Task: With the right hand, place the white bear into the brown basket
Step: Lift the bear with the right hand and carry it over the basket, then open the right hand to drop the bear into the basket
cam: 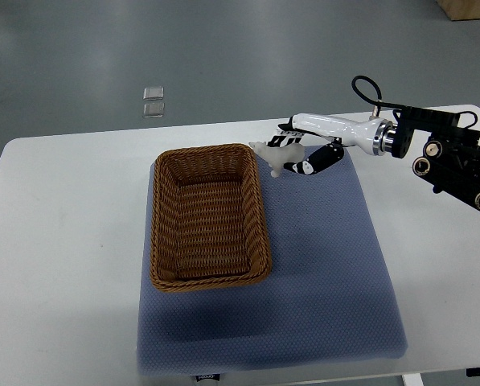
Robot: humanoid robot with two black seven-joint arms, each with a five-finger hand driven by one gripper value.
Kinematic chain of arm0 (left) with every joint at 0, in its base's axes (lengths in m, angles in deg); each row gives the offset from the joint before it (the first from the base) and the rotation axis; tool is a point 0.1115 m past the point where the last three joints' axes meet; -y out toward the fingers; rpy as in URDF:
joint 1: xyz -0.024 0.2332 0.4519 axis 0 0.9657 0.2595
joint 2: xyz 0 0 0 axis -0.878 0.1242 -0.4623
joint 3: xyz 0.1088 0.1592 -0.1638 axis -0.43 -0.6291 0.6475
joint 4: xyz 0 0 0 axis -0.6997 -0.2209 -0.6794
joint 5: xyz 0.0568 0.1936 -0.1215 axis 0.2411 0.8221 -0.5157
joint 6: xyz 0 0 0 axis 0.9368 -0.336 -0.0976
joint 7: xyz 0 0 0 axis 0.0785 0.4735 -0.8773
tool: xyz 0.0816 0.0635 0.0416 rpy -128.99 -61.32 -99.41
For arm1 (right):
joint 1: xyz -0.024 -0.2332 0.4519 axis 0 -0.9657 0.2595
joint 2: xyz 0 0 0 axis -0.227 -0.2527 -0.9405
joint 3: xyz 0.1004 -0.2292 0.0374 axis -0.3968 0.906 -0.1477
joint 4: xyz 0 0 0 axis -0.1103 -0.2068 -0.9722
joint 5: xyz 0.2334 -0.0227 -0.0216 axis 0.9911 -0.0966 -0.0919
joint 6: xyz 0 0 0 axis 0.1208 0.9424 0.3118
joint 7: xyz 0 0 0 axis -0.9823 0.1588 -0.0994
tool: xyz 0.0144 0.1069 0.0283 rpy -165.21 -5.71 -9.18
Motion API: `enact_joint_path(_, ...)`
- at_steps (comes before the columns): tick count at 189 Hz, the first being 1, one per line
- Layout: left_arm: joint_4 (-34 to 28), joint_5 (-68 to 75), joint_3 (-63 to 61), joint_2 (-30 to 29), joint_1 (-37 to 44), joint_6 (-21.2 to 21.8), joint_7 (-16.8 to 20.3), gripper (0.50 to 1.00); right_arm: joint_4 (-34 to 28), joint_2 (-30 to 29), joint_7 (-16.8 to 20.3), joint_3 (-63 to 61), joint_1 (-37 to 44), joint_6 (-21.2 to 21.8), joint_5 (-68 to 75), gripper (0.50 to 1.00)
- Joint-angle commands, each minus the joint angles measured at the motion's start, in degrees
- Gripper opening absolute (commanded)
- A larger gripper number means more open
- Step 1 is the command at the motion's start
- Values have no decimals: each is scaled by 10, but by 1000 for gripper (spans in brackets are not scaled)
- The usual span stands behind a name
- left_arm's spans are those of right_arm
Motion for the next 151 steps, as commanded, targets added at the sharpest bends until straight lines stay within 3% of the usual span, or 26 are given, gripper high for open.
enact_joint_path(1,0,0,1,0,0,0,0,1000,4,-25,1,7,36,2,-1,500)
enact_joint_path(54,0,-1,1,0,4,0,0,1000,52,-142,8,72,73,-3,-2,504)
enact_joint_path(74,-2,-1,2,0,6,1,0,1000,53,-152,8,76,63,-13,-1,619)
enact_joint_path(83,-1,-1,2,0,6,0,0,1000,53,-153,8,75,54,-18,-1,727)
enact_joint_path(85,-1,-1,2,0,6,0,0,1000,53,-153,8,75,54,-18,-1,727)
enact_joint_path(88,-1,-1,2,0,6,0,0,1000,53,-152,8,74,52,-19,0,784)
enact_joint_path(98,0,-1,2,0,6,0,0,1000,53,-152,8,73,49,-25,1,907)
enact_joint_path(151,0,-1,2,0,6,0,0,1000,53,-141,7,66,33,-27,6,928)
